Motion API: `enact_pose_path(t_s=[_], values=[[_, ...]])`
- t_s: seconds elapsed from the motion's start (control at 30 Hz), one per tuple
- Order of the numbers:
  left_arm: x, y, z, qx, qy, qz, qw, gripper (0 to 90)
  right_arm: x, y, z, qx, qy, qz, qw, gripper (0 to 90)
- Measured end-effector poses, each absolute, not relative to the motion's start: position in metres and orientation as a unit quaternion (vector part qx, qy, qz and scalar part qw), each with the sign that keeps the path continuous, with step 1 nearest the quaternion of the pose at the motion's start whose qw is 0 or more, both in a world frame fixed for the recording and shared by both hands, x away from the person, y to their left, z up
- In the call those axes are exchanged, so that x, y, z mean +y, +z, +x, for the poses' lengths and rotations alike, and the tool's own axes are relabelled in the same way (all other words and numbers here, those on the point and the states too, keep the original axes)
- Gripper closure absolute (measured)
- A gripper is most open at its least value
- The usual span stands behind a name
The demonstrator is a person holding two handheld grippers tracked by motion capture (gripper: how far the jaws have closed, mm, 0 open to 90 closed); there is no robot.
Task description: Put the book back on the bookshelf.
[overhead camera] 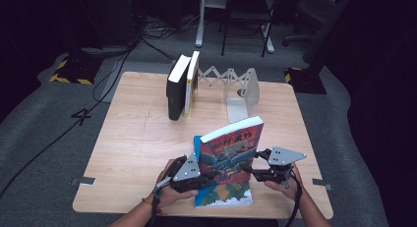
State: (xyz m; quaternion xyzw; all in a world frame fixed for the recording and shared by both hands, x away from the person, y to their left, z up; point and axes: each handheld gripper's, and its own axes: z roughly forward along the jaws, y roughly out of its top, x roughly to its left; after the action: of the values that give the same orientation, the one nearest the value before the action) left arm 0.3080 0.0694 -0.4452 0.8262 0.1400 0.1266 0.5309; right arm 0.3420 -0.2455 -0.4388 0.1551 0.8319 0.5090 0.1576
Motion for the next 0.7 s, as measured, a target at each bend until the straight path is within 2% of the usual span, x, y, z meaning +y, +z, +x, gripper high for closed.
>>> enact_pose_path(t_s=[0.5,0.7], values=[[0.070,-0.425,0.315,0.134,0.131,0.804,0.564,67.3,-0.246,-0.438,0.340,0.829,0.512,0.153,0.164,50.1],[0.067,-0.415,0.320,0.139,0.137,0.790,0.581,62.9,-0.247,-0.436,0.339,0.827,0.514,0.155,0.167,51.6]])
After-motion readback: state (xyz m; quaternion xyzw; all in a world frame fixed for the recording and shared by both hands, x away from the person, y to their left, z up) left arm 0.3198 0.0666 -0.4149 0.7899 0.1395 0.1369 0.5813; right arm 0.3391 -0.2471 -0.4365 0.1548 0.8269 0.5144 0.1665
